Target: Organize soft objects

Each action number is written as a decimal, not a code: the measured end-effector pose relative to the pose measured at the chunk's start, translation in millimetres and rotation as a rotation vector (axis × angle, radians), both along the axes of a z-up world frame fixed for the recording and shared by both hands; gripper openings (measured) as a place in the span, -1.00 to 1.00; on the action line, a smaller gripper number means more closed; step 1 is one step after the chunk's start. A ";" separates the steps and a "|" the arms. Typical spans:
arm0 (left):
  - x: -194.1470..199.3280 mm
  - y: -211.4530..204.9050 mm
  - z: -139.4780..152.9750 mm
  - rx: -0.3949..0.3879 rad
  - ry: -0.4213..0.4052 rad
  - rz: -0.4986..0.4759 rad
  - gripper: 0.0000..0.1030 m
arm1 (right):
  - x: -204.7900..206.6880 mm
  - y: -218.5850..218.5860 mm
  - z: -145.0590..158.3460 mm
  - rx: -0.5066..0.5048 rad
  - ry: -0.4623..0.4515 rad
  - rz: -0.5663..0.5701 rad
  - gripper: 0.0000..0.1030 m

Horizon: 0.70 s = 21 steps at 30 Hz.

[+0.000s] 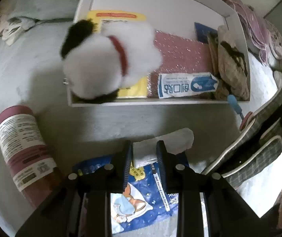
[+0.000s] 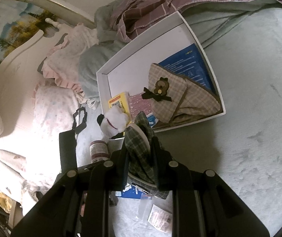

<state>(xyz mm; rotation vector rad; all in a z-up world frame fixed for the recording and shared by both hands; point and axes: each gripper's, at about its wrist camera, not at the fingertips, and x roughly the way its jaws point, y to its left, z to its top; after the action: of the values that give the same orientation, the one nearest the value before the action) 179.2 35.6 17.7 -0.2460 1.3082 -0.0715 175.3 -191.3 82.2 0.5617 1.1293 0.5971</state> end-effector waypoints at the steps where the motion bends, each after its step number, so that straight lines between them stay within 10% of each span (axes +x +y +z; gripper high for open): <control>1: 1.1 -0.9 -1.5 0.004 -0.003 0.001 -0.56 | 0.2 -0.7 -0.1 -0.004 -0.001 -0.004 -0.57; 7: 5.4 -0.4 -2.4 0.009 -0.016 0.031 -0.95 | 2.1 -7.7 -0.5 0.000 0.002 -0.027 -0.57; 21: -16.6 27.8 60.2 -0.085 -0.234 0.043 -0.97 | 2.5 -9.9 3.2 0.008 -0.020 -0.049 -0.57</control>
<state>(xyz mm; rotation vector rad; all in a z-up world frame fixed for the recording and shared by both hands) 162.6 63.4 77.9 -0.3282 1.0682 -0.1163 177.8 -201.2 85.4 0.5875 1.0915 0.5644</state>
